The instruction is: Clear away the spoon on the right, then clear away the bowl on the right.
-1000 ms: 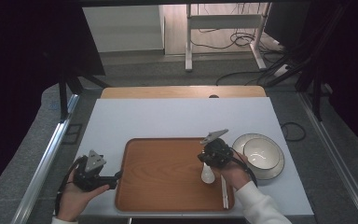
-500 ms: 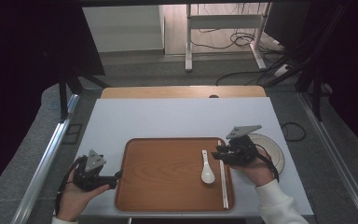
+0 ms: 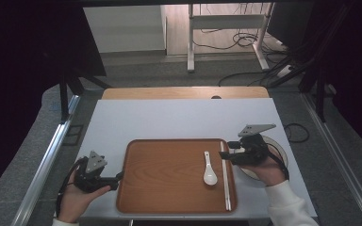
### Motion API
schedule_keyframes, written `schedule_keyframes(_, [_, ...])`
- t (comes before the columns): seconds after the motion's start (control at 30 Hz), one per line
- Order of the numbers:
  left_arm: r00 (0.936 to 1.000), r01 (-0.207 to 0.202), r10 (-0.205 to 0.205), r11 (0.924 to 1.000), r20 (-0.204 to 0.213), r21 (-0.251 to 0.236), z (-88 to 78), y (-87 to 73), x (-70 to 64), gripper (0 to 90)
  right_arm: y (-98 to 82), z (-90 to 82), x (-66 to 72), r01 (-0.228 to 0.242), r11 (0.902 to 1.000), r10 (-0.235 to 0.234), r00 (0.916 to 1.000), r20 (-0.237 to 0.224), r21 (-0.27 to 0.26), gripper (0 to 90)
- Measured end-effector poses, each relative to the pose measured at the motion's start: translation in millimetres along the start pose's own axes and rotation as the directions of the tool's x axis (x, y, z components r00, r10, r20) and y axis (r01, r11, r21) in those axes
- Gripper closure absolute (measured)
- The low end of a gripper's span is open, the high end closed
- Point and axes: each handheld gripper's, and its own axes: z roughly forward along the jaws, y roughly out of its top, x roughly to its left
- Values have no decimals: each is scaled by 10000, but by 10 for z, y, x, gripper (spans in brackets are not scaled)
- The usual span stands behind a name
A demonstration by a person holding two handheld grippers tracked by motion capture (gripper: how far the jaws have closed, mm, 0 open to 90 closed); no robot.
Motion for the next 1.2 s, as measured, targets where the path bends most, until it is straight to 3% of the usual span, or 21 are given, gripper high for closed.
schedule_keyframes(0.53, [9999,98,-99,9999,-78,-120,-52,-10,0,130,-63,-266,-286,-649,9974,665,9963,553,-304,413])
schedule_keyframes(0.9, [9999,46,-47,10000,-120,-35,-39,1,3,130,-150,-401,-524,-1067,9940,1086,9876,1132,-230,413])
schedule_keyframes(1.03, [10000,-34,34,10000,-66,-10,-31,7,-6,129,-211,-475,-627,-1318,9912,1321,9774,1650,-126,413])
schedule_keyframes(1.2, [10000,-35,35,10000,-21,-53,-18,23,-22,129,-286,-568,-765,-1648,9862,1551,9531,2597,155,413])
